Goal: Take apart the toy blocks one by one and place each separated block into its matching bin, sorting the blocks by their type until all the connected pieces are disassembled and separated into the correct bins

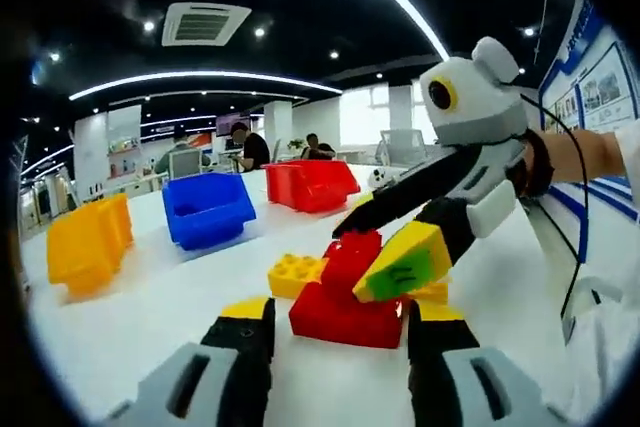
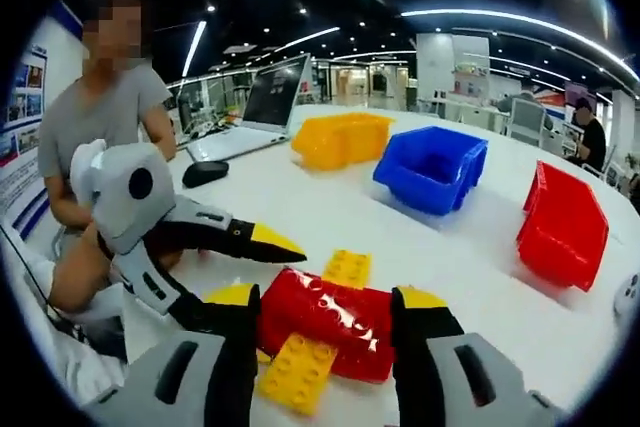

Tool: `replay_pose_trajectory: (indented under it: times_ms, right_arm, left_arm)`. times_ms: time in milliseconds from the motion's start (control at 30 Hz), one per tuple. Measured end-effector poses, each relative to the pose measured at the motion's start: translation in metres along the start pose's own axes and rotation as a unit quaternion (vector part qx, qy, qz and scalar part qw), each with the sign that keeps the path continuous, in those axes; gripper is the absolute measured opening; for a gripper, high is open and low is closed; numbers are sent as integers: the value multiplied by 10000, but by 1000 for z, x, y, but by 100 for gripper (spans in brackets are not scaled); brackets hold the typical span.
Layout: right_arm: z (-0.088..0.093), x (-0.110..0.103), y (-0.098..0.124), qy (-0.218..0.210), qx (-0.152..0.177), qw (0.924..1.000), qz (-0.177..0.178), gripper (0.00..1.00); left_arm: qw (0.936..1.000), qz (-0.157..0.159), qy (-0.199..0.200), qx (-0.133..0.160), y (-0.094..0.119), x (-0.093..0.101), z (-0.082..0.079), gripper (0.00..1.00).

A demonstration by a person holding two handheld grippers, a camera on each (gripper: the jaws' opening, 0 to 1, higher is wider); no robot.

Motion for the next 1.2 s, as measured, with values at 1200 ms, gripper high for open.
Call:
replay_pose_trajectory:
  times_ms: [1200]
  right_arm:
    - [2, -2, 6, -348, 231, 9973, 596, 45]
  left_arm:
    - [9999, -105, -100, 17, -2, 6, 2, 45]
Point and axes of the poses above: the point that each gripper's makers call its tool centre point, and the gripper's own axes: y roughly backward along the fingers, x roughly to its right, z roughly out of its underside, the point moved 7 cm from there along y, roughly backward along the fingers, and after that the axes turned 6 degrees about -y, right-handed, at the moved point
